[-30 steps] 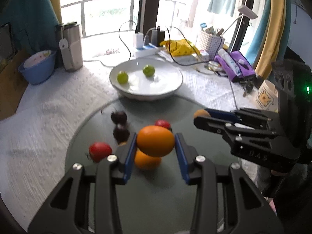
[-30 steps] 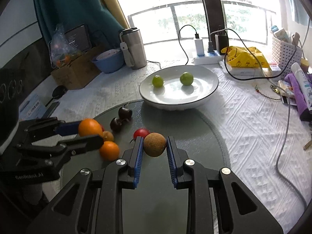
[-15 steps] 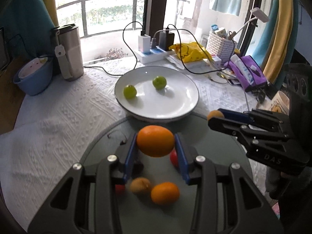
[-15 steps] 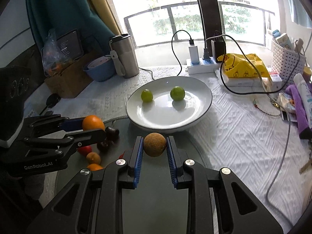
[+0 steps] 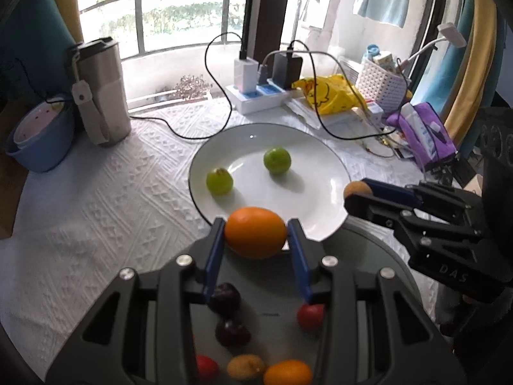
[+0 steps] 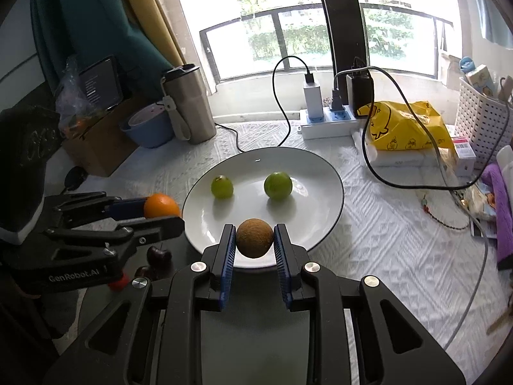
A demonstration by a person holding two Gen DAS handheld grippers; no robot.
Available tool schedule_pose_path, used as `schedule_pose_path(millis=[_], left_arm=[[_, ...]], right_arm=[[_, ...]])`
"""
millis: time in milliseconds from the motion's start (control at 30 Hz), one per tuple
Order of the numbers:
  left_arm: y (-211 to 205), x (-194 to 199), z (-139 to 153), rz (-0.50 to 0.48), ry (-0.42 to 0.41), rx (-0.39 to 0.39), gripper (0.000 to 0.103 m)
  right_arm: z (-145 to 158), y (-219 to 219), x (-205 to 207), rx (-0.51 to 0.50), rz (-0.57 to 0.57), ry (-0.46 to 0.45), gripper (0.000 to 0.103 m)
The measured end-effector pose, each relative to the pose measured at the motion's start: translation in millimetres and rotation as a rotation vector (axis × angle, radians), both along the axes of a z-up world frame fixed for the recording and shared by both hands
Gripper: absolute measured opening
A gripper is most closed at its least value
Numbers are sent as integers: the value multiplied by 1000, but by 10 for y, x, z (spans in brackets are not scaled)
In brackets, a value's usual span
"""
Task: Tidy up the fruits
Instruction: 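Carry the orange and kiwi over the white bowl and release both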
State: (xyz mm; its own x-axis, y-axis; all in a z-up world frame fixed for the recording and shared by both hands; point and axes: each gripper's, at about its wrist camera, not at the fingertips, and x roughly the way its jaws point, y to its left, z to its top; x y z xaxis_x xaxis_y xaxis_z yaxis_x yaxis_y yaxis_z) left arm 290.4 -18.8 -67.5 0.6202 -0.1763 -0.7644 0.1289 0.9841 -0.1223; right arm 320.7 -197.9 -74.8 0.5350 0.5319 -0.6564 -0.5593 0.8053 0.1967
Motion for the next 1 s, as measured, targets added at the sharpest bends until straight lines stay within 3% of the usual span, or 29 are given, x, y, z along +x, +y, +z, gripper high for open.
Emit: schedule_pose_path(millis=[500, 1000], left_arm=[[47, 275, -186, 50, 65, -19, 41], [65, 246, -141, 66, 52, -4, 45]], right_arm=[[-198, 108, 229, -59, -18, 16, 26], [-154, 103, 233, -82, -66, 9, 27]])
